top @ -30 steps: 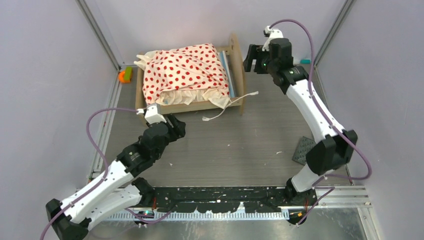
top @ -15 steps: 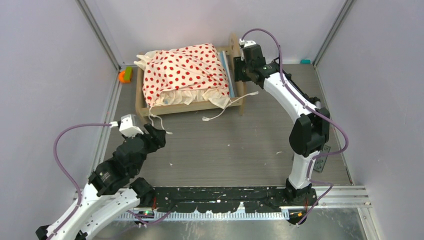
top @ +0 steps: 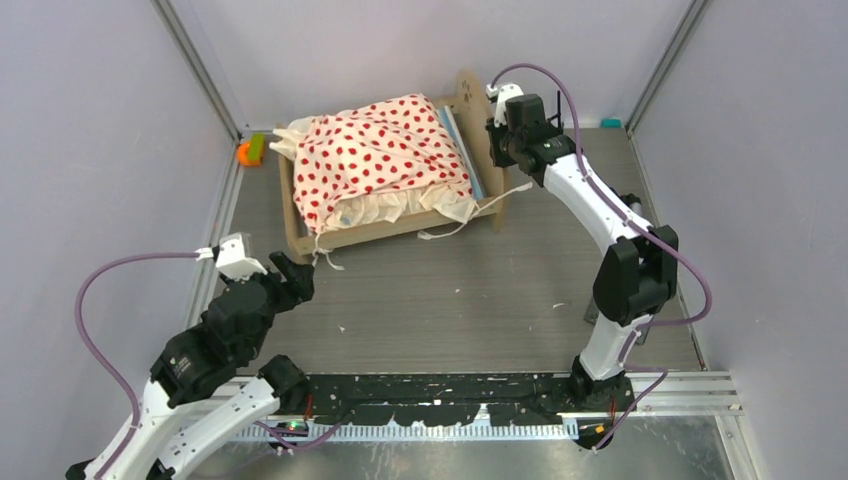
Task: Set up the pet bed
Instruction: Adjust the bed frame at the center of the board.
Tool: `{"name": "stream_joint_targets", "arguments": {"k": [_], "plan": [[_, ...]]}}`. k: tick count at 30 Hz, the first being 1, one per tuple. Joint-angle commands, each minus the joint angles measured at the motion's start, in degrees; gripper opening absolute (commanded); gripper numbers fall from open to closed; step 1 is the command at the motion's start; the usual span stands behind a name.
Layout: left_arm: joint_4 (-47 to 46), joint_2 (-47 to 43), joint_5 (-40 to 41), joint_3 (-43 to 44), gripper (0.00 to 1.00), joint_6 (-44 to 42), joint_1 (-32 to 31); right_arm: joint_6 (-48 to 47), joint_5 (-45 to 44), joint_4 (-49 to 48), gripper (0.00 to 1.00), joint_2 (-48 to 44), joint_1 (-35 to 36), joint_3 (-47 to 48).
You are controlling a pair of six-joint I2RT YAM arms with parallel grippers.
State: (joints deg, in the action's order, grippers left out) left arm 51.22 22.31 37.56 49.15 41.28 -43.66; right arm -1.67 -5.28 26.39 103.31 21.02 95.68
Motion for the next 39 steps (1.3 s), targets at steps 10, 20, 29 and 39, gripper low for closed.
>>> {"name": "stream_joint_targets", "arguments": {"k": [10,20,29,39], "plan": [[4.1,0.0,3.1,4.8,0.71,-1.9,0.1,-29.7,27.9,-5.5,0.00,-16.5,-3.5,-13.8],[2.9,5.9,5.1,8.4,0.80,-7.6,0.1,-34.7,37.0,-10.7,0.08,-10.9,-9.7,-10.5],[-4.1,16.7,7.9,15.9,0.86,-17.2,0.1,-8.1,22.6,-20.1,0.66,-14.0,-9.7,-7.5],[-1.2,23.9,3.6,16.8,0.88,-16.9,1.3,29.2,-5.4,16.3,0.79,-26.6,-6.3,-4.8]]}}
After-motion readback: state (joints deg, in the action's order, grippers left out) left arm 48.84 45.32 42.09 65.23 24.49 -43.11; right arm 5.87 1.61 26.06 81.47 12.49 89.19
